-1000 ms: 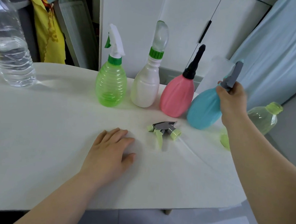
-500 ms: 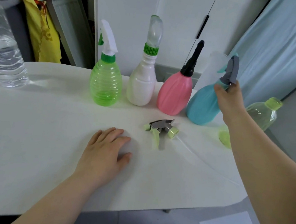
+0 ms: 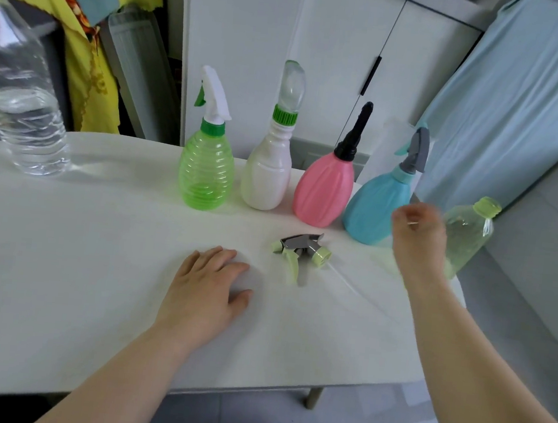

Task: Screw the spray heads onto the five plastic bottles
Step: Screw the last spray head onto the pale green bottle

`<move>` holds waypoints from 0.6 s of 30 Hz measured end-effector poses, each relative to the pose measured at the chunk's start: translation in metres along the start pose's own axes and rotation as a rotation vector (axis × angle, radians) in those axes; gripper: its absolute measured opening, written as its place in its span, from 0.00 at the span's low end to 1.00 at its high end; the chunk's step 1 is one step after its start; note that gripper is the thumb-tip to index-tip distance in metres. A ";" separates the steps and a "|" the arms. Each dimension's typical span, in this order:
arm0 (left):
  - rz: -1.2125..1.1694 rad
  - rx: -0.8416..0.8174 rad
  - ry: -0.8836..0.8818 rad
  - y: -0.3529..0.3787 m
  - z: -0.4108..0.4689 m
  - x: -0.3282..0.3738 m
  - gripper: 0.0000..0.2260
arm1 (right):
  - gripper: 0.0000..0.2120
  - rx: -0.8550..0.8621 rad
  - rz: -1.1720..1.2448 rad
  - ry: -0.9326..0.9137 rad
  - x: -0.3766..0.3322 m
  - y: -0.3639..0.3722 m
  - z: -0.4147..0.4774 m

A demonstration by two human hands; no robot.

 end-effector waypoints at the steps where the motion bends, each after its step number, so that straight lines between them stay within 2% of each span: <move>1: -0.003 0.005 0.000 0.000 0.000 0.000 0.20 | 0.05 -0.126 -0.090 -0.036 0.000 0.007 -0.010; 3: -0.003 0.009 0.000 0.000 0.000 0.001 0.20 | 0.10 -0.411 -0.263 -0.055 0.001 0.026 -0.031; 5: -0.002 0.012 -0.001 -0.001 0.000 0.001 0.20 | 0.17 -0.584 -0.342 -0.007 0.005 0.043 -0.047; 9: 0.005 0.025 -0.002 0.000 0.000 0.001 0.19 | 0.17 -0.577 -0.421 -0.002 0.006 0.059 -0.054; 13: 0.008 0.047 -0.004 0.001 0.001 0.001 0.19 | 0.05 -0.683 -0.428 -0.001 0.003 0.061 -0.053; 15: 0.003 0.061 -0.003 0.000 0.001 0.001 0.19 | 0.05 -0.740 -0.349 0.097 0.003 0.056 -0.052; 18: 0.010 0.064 0.005 -0.001 0.001 0.002 0.18 | 0.08 -0.805 -0.105 0.256 0.001 0.039 -0.052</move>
Point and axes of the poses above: each hand's wrist, its own z-axis towards the middle knuckle, its own y-axis out of the palm, x = y × z, the point moved 2 cm from there along z, towards the middle knuckle, and after that the axes turned 12 degrees about x, right-handed, at the moved point
